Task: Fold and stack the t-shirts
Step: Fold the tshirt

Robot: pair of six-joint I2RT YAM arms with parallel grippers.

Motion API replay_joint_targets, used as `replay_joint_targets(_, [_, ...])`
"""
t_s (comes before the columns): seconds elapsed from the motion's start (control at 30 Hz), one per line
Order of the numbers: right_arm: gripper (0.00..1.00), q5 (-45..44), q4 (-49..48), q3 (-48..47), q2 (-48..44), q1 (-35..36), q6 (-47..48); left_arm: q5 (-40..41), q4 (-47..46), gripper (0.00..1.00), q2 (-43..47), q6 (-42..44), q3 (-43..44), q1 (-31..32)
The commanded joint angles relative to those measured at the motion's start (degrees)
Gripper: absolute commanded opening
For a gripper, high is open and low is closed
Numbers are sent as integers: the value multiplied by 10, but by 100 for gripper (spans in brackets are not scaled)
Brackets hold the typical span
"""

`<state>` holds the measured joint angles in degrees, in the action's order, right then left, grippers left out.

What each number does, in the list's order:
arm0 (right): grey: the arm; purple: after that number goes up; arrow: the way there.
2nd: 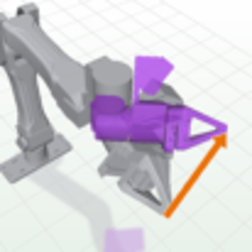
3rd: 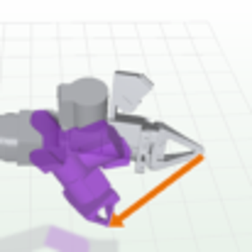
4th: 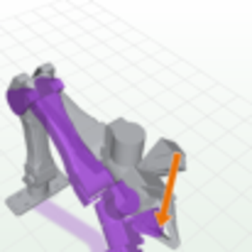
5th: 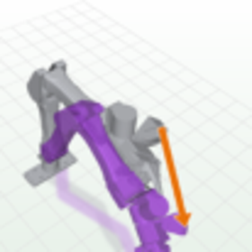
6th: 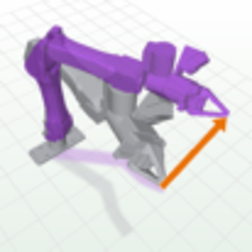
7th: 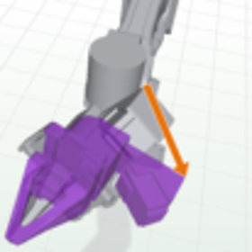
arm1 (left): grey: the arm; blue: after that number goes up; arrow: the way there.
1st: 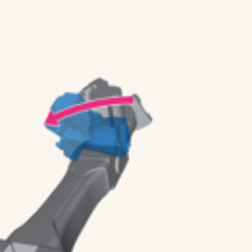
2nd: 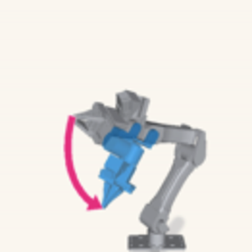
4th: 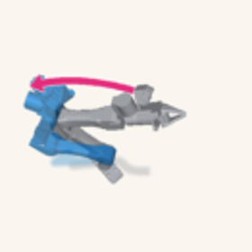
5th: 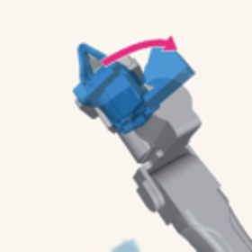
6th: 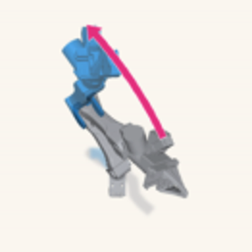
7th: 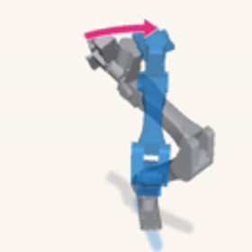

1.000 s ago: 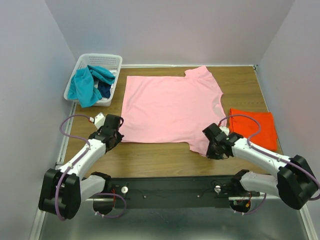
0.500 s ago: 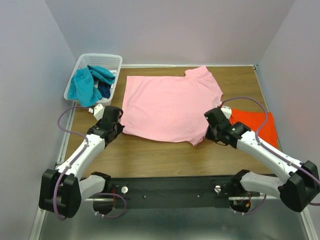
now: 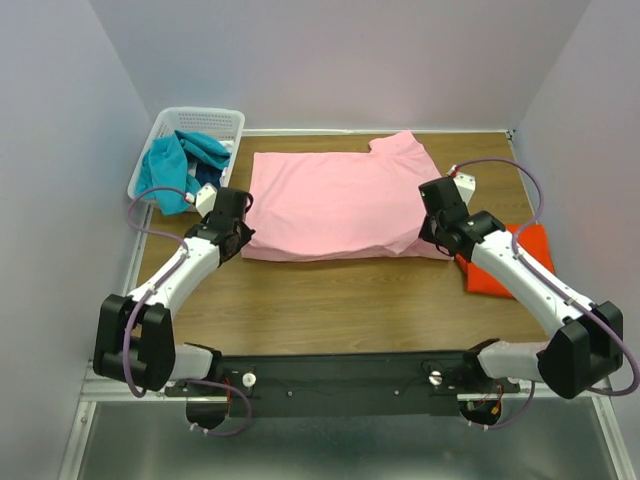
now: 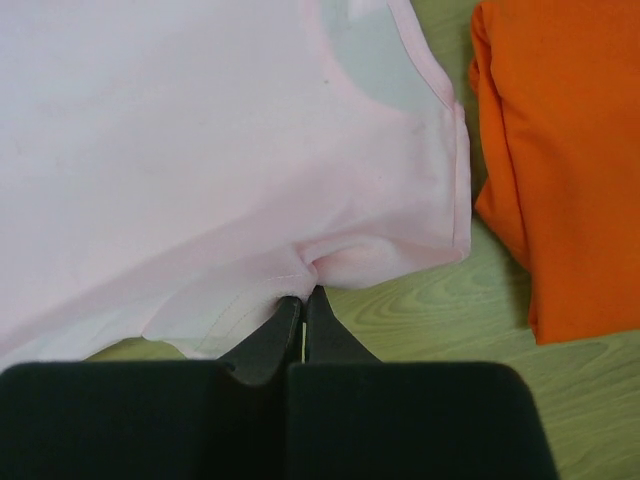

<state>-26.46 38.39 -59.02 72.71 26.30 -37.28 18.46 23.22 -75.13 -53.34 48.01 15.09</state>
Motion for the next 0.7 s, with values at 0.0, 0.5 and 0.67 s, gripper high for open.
replay_joint_targets(0.0, [1,9,-35,-28,24,-16,37,18,1,0,-26,5,31,-10])
replay_joint_targets(0.5, [1,69,-73,-93,125,-66,85,30,-4,0,-108,20,95,-22])
replay_joint_targets(0.67, [1,88,-79,-113,155,-79,95,42,3,0,-141,21,122,-27])
